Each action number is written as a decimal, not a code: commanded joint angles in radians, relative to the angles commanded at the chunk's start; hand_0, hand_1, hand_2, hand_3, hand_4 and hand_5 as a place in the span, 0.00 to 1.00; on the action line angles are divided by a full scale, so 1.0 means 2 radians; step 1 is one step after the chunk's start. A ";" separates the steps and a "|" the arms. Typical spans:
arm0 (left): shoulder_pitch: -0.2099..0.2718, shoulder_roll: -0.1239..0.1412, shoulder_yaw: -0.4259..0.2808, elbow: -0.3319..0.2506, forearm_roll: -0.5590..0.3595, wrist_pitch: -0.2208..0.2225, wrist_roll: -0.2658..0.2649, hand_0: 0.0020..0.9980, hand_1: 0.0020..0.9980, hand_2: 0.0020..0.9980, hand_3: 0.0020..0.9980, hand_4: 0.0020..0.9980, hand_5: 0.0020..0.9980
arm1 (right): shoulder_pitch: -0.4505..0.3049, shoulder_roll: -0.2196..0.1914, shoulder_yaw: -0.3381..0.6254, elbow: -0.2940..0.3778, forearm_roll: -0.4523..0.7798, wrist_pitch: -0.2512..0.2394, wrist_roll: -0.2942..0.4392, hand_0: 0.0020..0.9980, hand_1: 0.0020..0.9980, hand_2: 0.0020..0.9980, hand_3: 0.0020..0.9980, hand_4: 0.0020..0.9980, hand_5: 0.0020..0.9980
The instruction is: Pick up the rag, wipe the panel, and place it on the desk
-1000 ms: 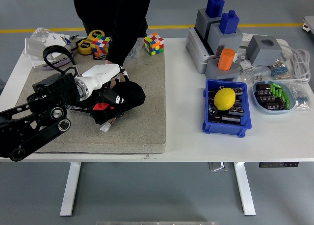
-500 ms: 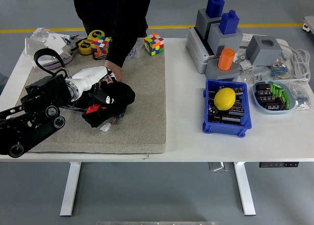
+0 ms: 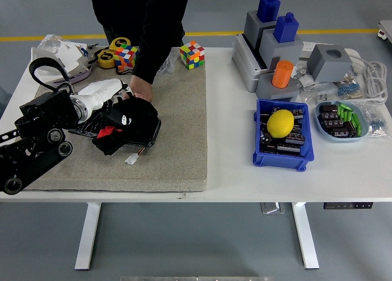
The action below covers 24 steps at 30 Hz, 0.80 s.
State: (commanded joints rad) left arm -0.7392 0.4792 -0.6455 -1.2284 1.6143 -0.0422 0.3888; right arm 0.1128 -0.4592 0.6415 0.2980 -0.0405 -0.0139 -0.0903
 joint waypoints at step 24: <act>0.022 0.028 -0.035 0.016 0.009 0.001 -0.005 0.26 0.18 0.38 0.59 0.70 0.08 | -0.002 0.000 0.008 0.000 -0.003 0.001 -0.004 0.73 0.68 0.68 0.62 1.00 0.56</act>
State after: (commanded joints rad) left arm -0.6953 0.5353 -0.7164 -1.1958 1.6315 -0.0405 0.3780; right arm 0.1088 -0.4602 0.6568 0.2981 -0.0469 -0.0116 -0.0981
